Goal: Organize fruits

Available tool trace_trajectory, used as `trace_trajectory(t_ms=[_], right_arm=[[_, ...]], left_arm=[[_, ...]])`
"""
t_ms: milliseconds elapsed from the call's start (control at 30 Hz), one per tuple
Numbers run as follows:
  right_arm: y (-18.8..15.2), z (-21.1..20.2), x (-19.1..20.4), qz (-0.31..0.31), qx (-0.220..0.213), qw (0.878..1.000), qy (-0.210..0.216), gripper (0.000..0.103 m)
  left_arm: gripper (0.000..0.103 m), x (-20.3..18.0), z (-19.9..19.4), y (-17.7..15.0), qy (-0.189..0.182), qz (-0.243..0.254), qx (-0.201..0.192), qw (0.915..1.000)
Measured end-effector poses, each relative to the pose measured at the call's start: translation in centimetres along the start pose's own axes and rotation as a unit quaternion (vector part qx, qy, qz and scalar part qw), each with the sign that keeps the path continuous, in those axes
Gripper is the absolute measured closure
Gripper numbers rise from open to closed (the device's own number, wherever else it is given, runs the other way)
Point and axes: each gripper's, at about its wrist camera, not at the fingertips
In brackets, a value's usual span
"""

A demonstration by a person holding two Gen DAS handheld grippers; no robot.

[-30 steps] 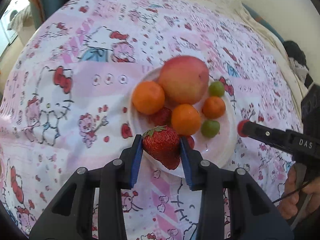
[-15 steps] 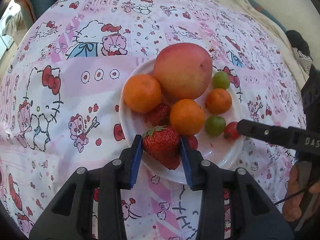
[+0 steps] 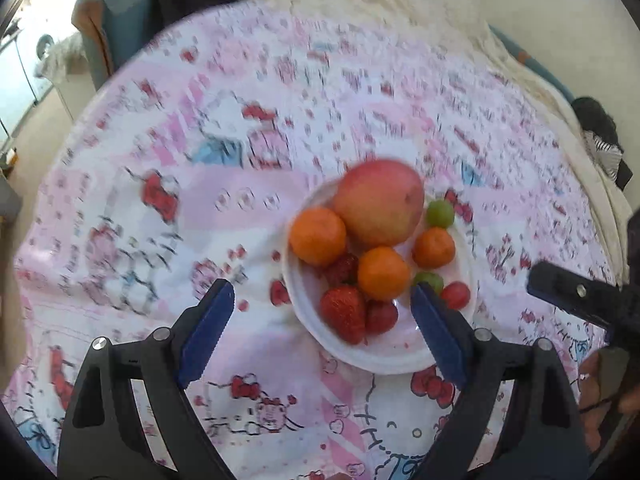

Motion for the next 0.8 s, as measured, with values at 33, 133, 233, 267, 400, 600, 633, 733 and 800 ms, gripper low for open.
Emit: trace_trajectory(t_ms=[33, 133, 233, 267, 400, 600, 633, 733, 800], right_arm=[[-0.2, -0.8, 0.7, -0.013, -0.008, 1.000, -0.008, 0.017], [-1.0, -2.9, 2.3, -0.031, -0.033, 0.999, -0.026, 0.005], [-2.1, -4.5, 3.2, -0.026, -0.045, 0.999, -0.016, 0.004], [-2.6, -4.9, 3.4, -0.029, -0.046, 0.998, -0.018, 0.004], [-5.5, -6.6, 4.3, -0.040, -0.068, 0.996, -0.045, 0.004], [-10.5, -8.5, 6.6, -0.128, -0.144, 0.973, -0.130, 0.002], [-10.9, -8.6, 6.7, -0.132, -0.150, 0.970, -0.135, 0.002], [-11.1, -8.5, 6.6, -0.133, -0.155, 0.969, -0.137, 0.002], [-11.0, -8.3, 6.8, -0.143, -0.160, 0.965, -0.147, 0.002]], left_arm=[[0.015, 0.1, -0.4, 0.1, 0.002, -0.002, -0.006, 1.0000], [0.015, 0.6, -2.3, 0.0, 0.008, -0.015, -0.031, 0.9994], [0.015, 0.7, -3.9, -0.7, 0.000, -0.019, -0.035, 0.9992], [0.015, 0.7, -4.3, -0.9, -0.006, -0.017, -0.028, 0.9995], [0.015, 1.2, -6.8, -2.7, -0.005, -0.009, -0.028, 0.9995], [0.002, 2.1, -9.6, -5.9, 0.013, 0.009, -0.051, 0.9986], [0.000, 2.1, -10.1, -6.3, 0.022, 0.014, -0.063, 0.9977], [0.000, 2.3, -11.3, -6.8, 0.046, 0.025, -0.099, 0.9937], [0.000, 2.5, -12.1, -7.0, 0.047, 0.026, -0.131, 0.9900]])
Point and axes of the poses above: each gripper's, at about its wrist camera, not at the fingertips, and z roughly the way its jaws point, x to its left, y to its top, and after that the axes turned 10 degrees about y, right-handed
